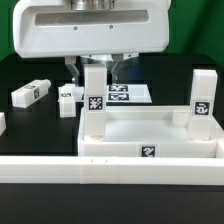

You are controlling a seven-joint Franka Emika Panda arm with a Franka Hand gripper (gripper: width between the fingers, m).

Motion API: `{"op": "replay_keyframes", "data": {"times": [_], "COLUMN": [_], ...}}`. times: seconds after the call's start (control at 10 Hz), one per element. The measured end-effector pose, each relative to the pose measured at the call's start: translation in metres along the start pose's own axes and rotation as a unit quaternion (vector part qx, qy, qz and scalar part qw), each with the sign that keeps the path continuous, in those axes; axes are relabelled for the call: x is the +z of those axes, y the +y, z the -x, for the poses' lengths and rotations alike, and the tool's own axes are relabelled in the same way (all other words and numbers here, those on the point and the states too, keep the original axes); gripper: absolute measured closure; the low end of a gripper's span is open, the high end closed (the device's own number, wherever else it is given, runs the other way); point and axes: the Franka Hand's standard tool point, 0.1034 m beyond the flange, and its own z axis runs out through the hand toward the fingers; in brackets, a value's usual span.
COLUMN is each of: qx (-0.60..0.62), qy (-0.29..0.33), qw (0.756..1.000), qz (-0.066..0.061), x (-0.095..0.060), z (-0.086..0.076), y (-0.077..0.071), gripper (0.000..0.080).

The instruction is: Assemble desk

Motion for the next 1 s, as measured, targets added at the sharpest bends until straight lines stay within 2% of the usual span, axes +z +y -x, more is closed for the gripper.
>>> {"op": "replay_keyframes", "data": {"times": [0.1,0.3,0.6,0.9,1.0], "qx": [0.002,0.081,0.218,0.371,0.427], "qy": [0.000,0.001,0.001,-0.002,-0.007], "qw": [1.000,0.997,0.976,0.928,0.904], "qz": [0.000,-0.005,-0.015,-0.029,-0.033], "x": [0.0001,0.0001,0.0002,0.0012,0.0015], "z": [0.0000,-0.0002,0.0000,0.0009,0.0017], "y": [0.0001,0.0003,0.0012,0.0030,0.0019], "gripper": [0.0511,0.0511,0.0509,0.0509,0.0509]}}
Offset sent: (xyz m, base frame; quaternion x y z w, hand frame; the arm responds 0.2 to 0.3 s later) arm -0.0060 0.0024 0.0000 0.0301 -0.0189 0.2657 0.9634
